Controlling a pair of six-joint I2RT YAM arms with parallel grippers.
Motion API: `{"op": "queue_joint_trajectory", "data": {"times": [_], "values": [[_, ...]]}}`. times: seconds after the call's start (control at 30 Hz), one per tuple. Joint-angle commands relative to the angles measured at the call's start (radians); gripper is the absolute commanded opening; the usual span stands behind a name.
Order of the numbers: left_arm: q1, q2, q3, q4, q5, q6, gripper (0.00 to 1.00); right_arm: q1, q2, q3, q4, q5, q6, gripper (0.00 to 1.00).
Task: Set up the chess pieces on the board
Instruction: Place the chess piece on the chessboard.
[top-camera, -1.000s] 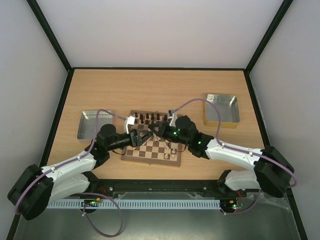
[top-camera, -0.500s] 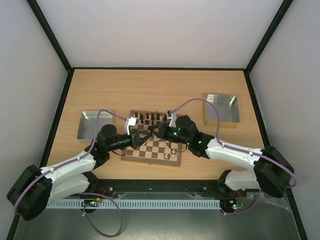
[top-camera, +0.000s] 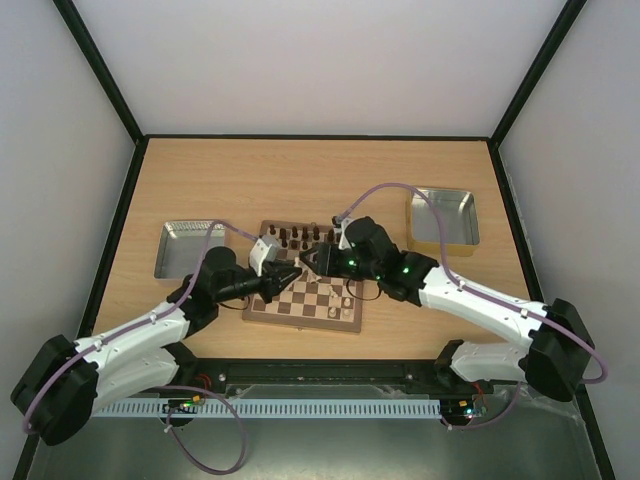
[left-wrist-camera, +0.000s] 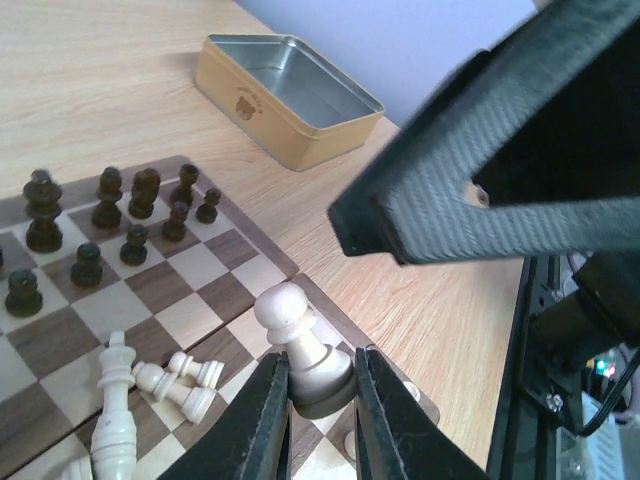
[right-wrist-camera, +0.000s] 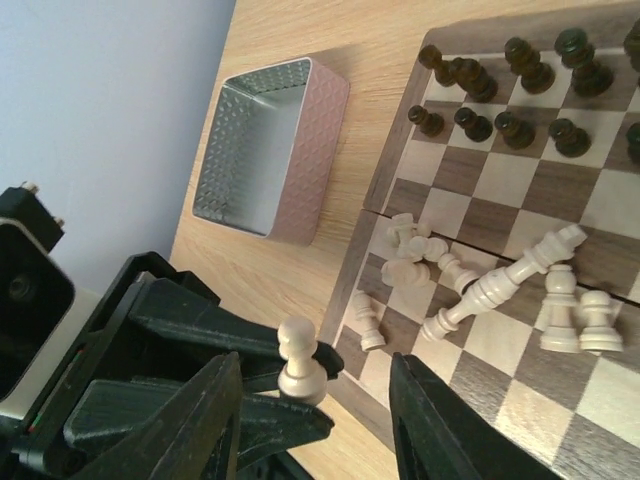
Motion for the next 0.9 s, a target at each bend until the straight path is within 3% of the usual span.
{"op": "queue_joint_trajectory", "data": {"times": [0.0,0.2,0.4,0.63,0.73,0.87], "values": [[-0.021,-0.02,0.041,0.037,0.056,0.218,0.07,-0.005,-0.033,0.048,-0.113,0.014,-0.062,0.42],[-0.03,-0.029,0.059,0.018,0.116,0.344,0.07,-0.007,-0.019,0.12,-0.21,0.023,-0.106,0.42],[-0.036,-0.038,0.079,-0.031,0.13,0.393,0.07,-0.007,0.008,0.162,-0.279,-0.058,-0.194,0.34],[-0.04,-0.051,0.082,-0.045,0.15,0.396,0.07,-0.007,0.047,0.191,-0.322,-0.127,-0.243,0.39],[-0.041,-0.049,0.083,-0.049,0.146,0.388,0.09,-0.007,0.049,0.182,-0.312,-0.116,-0.242,0.31],[-0.041,-0.061,0.085,-0.061,0.12,0.369,0.15,-0.007,0.049,0.157,-0.284,-0.113,-0.239,0.12]]}}
